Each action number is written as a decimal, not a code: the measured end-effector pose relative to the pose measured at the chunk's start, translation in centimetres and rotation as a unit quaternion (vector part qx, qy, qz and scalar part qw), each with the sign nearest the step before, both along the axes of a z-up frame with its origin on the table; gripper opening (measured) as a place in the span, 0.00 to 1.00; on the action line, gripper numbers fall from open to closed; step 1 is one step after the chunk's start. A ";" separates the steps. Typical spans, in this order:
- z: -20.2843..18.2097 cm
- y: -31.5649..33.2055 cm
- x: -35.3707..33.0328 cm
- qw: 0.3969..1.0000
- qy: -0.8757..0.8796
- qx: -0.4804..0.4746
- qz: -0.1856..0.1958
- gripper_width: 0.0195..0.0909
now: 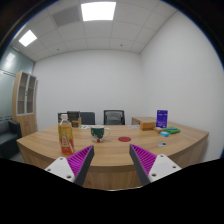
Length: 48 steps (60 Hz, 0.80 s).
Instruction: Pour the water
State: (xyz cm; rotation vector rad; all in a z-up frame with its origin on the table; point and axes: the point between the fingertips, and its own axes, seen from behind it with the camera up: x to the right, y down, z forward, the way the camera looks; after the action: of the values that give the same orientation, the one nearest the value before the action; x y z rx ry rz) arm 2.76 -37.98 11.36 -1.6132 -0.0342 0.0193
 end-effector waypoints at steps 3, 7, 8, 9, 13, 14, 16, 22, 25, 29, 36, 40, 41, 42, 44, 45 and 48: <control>0.0 0.1 -0.2 1.000 0.002 0.000 0.005 0.83; -0.2 0.4 -0.7 1.000 0.005 -0.002 0.013 0.83; -0.3 0.5 -0.9 1.000 0.006 -0.003 0.015 0.83; -0.4 0.7 -1.1 1.000 0.007 -0.003 0.017 0.83; -0.8 1.5 -1.9 1.000 0.006 -0.004 0.028 0.83; -0.9 1.8 -2.2 0.999 0.004 -0.006 0.031 0.83; -1.2 2.3 -2.6 0.999 0.000 -0.008 0.038 0.84; -1.6 4.3 -4.7 0.998 -0.008 -0.009 0.061 0.83; -1.6 5.2 -6.6 0.997 -0.010 -0.009 0.075 0.83; -1.5 6.4 -9.6 0.996 -0.008 -0.008 0.092 0.84; -1.0 8.7 -15.5 0.993 -0.004 -0.015 0.115 0.83; -1.2 10.3 -18.0 0.992 -0.003 -0.017 0.127 0.83; -1.2 10.8 -18.5 0.992 -0.002 -0.017 0.128 0.84; -1.1 11.3 -18.9 0.991 -0.001 -0.017 0.129 0.83; -1.1 12.3 -19.6 0.991 0.003 -0.016 0.129 0.84; -1.1 12.9 -19.9 0.992 0.005 -0.017 0.128 0.84; -1.2 14.3 -20.8 0.992 0.008 -0.021 0.125 0.87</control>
State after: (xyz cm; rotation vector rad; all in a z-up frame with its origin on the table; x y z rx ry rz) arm -18.05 -23.67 10.20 -1.6416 -0.2251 0.2290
